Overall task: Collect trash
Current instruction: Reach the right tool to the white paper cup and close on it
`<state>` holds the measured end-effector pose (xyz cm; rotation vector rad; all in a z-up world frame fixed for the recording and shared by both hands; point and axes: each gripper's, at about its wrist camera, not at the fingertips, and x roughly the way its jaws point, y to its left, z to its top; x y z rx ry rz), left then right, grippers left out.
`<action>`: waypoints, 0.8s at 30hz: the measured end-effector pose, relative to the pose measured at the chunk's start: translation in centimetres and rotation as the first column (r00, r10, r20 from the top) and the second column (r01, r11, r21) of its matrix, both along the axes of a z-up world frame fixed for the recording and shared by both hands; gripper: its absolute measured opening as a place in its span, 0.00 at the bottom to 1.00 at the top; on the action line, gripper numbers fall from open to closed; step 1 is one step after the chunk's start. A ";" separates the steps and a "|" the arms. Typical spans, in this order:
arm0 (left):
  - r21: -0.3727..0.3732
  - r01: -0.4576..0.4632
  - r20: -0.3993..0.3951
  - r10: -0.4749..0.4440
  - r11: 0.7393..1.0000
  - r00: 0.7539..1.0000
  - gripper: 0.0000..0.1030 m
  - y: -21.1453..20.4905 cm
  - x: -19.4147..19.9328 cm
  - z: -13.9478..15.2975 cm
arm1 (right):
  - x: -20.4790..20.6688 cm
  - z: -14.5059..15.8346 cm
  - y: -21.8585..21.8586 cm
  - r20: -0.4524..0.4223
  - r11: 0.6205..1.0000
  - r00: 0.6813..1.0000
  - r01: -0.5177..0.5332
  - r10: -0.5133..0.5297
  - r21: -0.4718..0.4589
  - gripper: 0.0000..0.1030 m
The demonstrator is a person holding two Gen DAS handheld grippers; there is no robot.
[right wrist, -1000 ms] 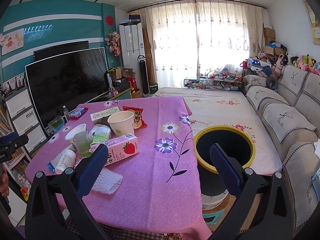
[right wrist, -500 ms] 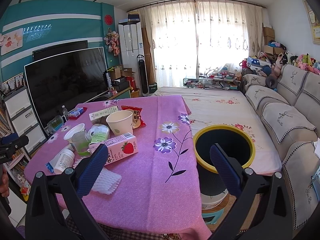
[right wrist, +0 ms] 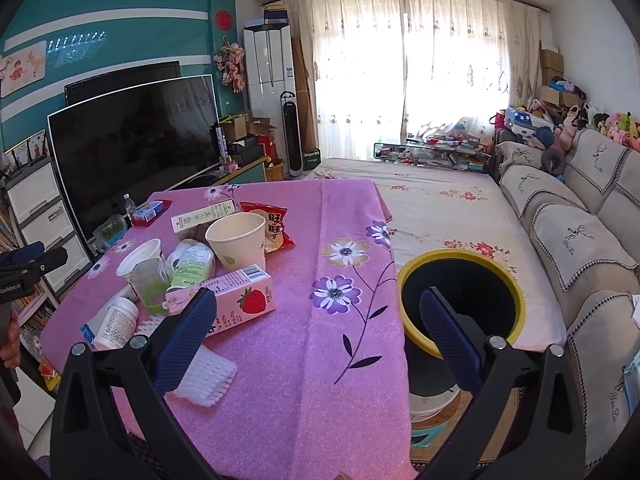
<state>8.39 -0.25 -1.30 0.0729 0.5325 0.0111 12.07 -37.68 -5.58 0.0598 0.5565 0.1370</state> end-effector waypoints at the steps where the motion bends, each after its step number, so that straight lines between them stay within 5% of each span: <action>1: 0.000 -0.001 -0.001 0.001 1.000 1.000 0.96 0.2 0.8 0.1 | 0.9 0.1 0.2 -0.013 1.000 1.000 -0.018 0.018 0.012 0.94; 7: 0.048 -0.015 0.015 0.015 0.999 1.000 0.96 0.9 6.9 1.0 | 7.2 1.2 2.1 -0.073 0.994 0.991 -0.108 0.110 0.034 0.91; 12: 0.036 0.002 0.008 -0.002 0.999 1.000 0.96 1.9 12.4 1.4 | 12.9 0.5 4.6 -0.175 0.990 0.975 -0.138 0.136 0.001 0.58; 15: 0.033 0.007 0.028 -0.008 0.999 1.000 0.96 2.3 15.2 1.7 | 15.8 -0.5 5.9 -0.233 0.989 0.962 -0.146 0.142 0.001 0.49; 24: -0.049 0.012 0.012 -0.011 0.999 1.000 0.96 4.6 21.6 0.1 | 21.1 -3.3 9.1 -0.367 0.985 0.919 -0.166 0.143 -0.033 0.43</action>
